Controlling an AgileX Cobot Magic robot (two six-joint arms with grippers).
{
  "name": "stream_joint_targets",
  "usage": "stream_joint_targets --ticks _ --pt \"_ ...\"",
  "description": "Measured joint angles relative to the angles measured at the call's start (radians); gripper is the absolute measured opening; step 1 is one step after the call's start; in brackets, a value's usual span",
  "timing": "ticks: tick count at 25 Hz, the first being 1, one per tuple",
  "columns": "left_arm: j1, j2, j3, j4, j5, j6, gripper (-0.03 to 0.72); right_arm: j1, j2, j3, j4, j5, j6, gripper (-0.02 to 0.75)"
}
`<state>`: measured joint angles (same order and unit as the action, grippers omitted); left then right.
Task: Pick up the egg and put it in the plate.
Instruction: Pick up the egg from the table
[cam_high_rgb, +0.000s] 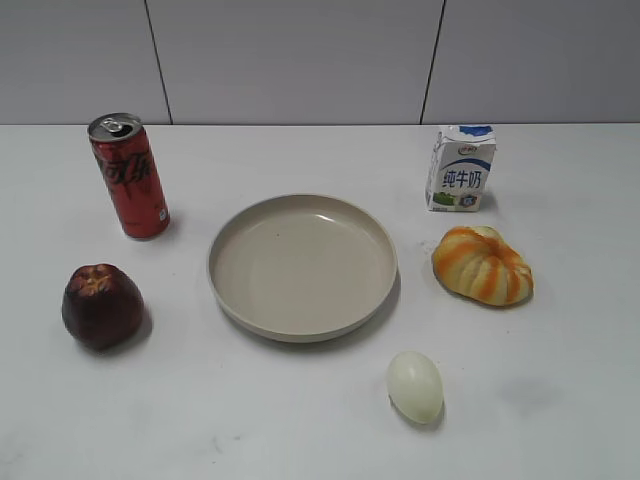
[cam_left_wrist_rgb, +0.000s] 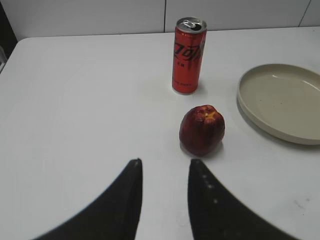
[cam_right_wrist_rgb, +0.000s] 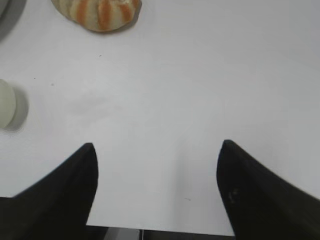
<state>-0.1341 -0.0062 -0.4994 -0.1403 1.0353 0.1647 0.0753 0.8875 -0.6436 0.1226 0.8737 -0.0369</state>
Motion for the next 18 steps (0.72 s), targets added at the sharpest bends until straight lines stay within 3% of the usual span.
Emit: stream_joint_targets --ticks 4,7,13,18 --pt "0.0 0.0 0.0 0.0 0.0 0.0 0.231 0.01 0.206 -0.082 0.043 0.017 -0.002 0.557" --pt "0.0 0.0 0.0 0.0 0.0 0.0 0.231 0.064 0.341 -0.141 0.045 0.032 -0.002 0.534" --pt "0.0 0.0 0.0 0.0 0.0 0.0 0.231 0.334 0.548 -0.24 0.04 0.043 0.037 0.508" --pt "0.0 0.0 0.0 0.0 0.0 0.0 0.231 0.548 0.704 -0.311 0.037 -0.034 0.162 0.508"
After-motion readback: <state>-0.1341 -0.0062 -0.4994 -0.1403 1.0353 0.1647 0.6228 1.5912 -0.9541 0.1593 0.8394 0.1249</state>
